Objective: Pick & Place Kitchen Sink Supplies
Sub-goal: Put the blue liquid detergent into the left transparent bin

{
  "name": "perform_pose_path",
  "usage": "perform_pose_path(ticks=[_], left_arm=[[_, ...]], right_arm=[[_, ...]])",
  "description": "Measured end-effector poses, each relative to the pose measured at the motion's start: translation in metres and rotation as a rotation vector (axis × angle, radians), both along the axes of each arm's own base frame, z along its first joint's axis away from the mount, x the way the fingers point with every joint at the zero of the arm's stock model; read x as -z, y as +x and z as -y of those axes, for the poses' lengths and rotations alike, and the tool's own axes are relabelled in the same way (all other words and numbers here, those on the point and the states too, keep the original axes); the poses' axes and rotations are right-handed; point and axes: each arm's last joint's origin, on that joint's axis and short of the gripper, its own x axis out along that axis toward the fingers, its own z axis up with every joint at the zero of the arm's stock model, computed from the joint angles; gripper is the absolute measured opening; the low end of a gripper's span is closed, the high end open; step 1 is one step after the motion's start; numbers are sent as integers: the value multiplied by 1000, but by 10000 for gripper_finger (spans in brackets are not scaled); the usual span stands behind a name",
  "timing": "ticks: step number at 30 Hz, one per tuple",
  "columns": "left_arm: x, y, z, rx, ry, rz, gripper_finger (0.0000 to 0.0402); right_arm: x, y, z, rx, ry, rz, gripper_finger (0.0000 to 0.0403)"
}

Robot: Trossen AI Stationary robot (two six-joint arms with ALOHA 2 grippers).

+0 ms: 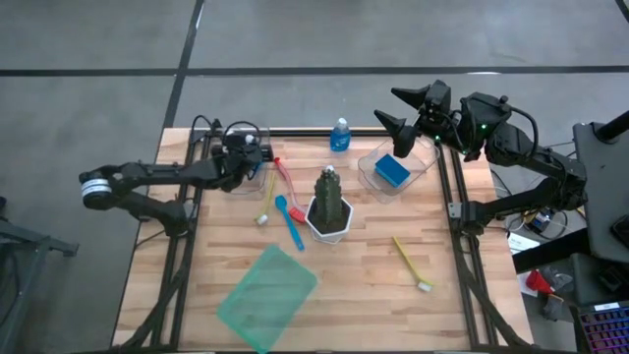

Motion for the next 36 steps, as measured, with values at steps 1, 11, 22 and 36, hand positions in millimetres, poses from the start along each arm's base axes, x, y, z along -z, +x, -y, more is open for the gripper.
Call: perform_pose_path(ticks=[1, 11, 22, 36], left_arm=[[1, 2, -1, -6, 5, 2, 122], [3, 7, -4, -7, 23, -10, 124], [4, 7, -3, -13, 21, 4, 146], [-4, 9, -3, -2, 30, 43, 174]], right_arm=[[0, 0, 0, 0, 0, 0, 366], [0, 0, 0, 0, 0, 0, 366], [0, 0, 0, 0, -18, -13, 366], [0, 0, 0, 2, -15, -10, 366]])
